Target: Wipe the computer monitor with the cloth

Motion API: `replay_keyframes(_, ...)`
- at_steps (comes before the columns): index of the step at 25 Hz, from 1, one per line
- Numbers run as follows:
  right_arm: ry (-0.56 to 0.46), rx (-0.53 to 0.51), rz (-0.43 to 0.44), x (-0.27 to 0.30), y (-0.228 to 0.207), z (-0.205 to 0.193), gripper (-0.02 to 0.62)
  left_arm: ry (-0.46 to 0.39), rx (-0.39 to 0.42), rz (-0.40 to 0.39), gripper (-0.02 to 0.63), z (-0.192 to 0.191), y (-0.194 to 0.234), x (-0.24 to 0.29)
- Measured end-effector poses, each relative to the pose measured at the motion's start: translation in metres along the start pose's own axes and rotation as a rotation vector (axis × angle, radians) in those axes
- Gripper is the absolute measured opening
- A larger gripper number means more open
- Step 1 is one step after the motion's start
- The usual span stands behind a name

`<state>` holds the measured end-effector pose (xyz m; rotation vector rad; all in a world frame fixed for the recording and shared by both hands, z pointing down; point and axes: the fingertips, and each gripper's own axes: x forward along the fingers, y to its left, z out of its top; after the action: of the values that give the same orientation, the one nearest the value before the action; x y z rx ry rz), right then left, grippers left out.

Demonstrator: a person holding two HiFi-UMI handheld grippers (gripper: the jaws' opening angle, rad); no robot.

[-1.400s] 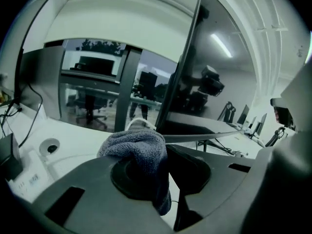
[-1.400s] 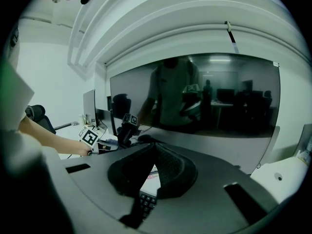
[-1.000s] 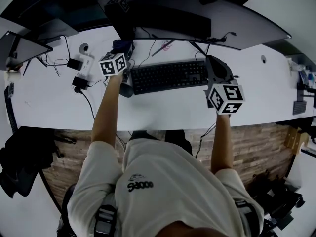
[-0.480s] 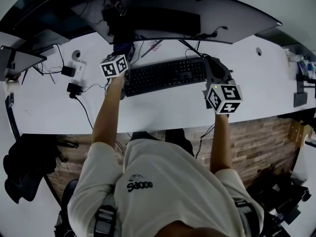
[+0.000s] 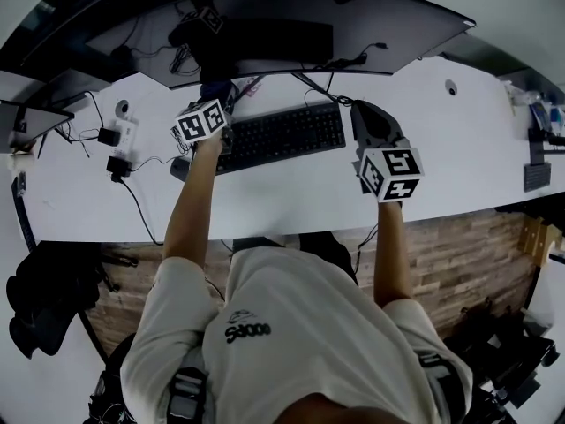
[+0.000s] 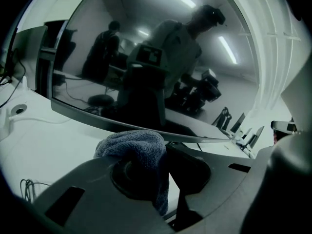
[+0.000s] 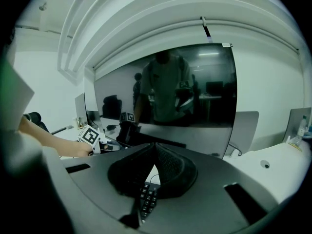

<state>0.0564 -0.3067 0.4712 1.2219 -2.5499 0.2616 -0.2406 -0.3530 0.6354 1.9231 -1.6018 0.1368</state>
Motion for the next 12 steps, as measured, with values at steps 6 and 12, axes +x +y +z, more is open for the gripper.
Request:
replay_keyframes(6, 0.010, -0.042, 0.064, 0.002, -0.035, 0.000, 0.000, -0.012, -0.035, 0.012, 0.074, -0.006, -0.031, 0.019)
replay_keyframes(12, 0.020, -0.039, 0.055, 0.003, -0.043, -0.001, 0.000, -0.012, -0.093, -0.060, 0.074, -0.012, -0.067, 0.044)
